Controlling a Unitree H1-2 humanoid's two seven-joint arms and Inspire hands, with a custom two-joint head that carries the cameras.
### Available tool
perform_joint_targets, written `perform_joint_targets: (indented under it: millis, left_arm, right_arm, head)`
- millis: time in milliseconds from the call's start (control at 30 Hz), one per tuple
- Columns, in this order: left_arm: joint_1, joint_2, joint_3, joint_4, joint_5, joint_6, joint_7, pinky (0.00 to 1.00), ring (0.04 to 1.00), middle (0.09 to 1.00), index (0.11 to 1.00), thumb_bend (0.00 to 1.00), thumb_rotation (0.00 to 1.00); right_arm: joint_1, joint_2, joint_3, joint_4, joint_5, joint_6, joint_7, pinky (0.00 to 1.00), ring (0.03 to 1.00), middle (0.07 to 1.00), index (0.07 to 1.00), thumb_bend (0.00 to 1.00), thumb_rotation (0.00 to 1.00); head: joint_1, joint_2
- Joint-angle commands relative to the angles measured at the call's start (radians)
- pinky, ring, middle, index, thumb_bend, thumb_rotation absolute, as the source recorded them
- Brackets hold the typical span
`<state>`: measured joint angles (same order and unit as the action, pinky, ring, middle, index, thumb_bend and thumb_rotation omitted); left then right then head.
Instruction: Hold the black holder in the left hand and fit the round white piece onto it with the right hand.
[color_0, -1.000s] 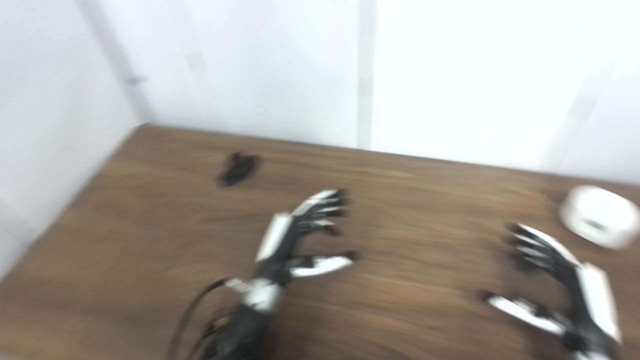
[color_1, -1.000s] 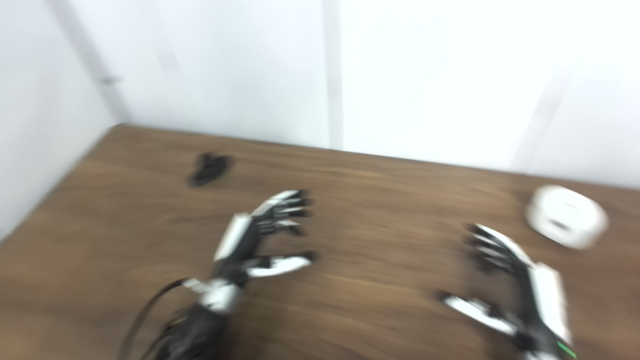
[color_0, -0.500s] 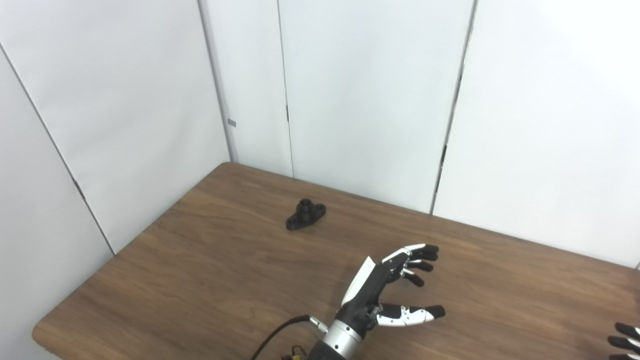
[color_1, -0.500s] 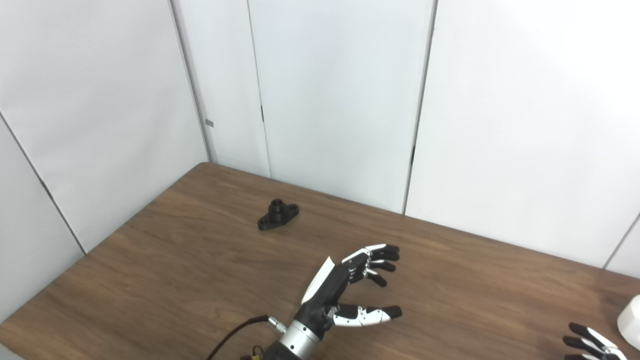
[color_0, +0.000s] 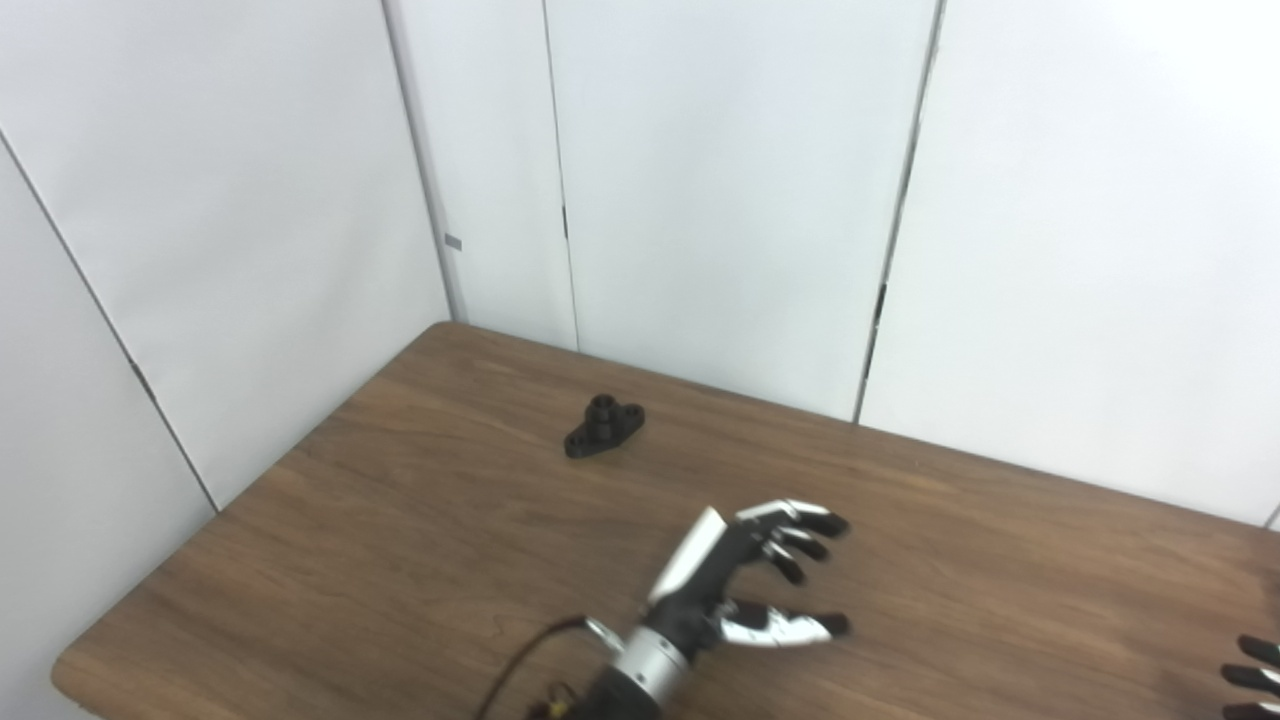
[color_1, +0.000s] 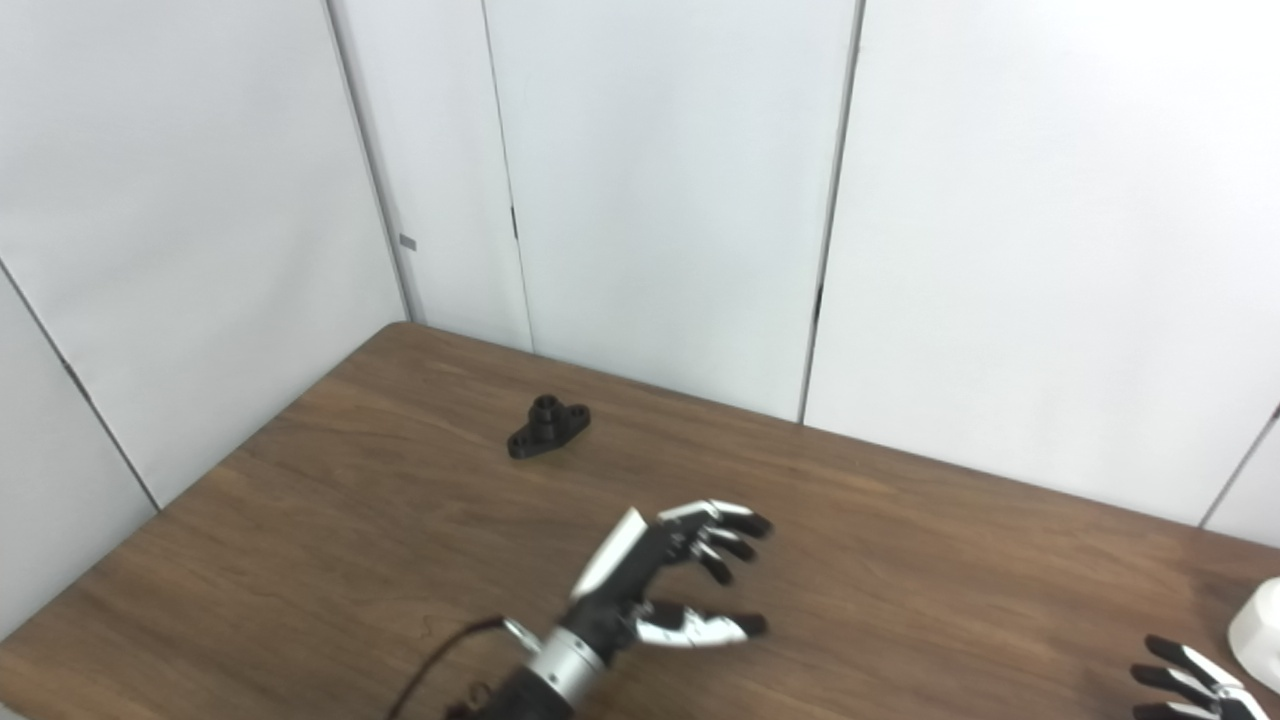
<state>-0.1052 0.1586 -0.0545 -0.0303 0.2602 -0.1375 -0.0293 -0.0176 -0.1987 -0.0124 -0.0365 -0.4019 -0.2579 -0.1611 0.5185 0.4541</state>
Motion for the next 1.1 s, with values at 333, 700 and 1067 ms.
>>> perform_joint_targets:
  millis: [333,700,1067]
  left_arm:
    - [-0.112,0.105,0.039,-0.073,0.138,0.091,0.019,0.53,0.703,0.746,0.686,0.81,0.05]
    - [-0.165,0.158,0.138,-0.115,0.273,0.192,0.102,0.66,0.759,0.778,0.687,0.80,0.05]
    - [-0.216,0.201,0.230,-0.092,0.222,0.233,0.113,0.63,0.788,0.796,0.669,0.80,0.01]
  right_arm:
    - [-0.018,-0.019,-0.009,0.007,0.004,-0.040,-0.011,0.49,0.589,0.698,0.768,0.67,0.00]
    - [-0.015,-0.021,-0.010,-0.003,0.004,-0.027,-0.004,0.50,0.594,0.701,0.774,0.67,0.00]
    - [-0.014,-0.024,-0.008,-0.005,0.004,-0.026,0.002,0.50,0.595,0.701,0.771,0.67,0.00]
  head:
    - [0.004,0.014]
    - [0.004,0.025]
    - [0.006,0.031]
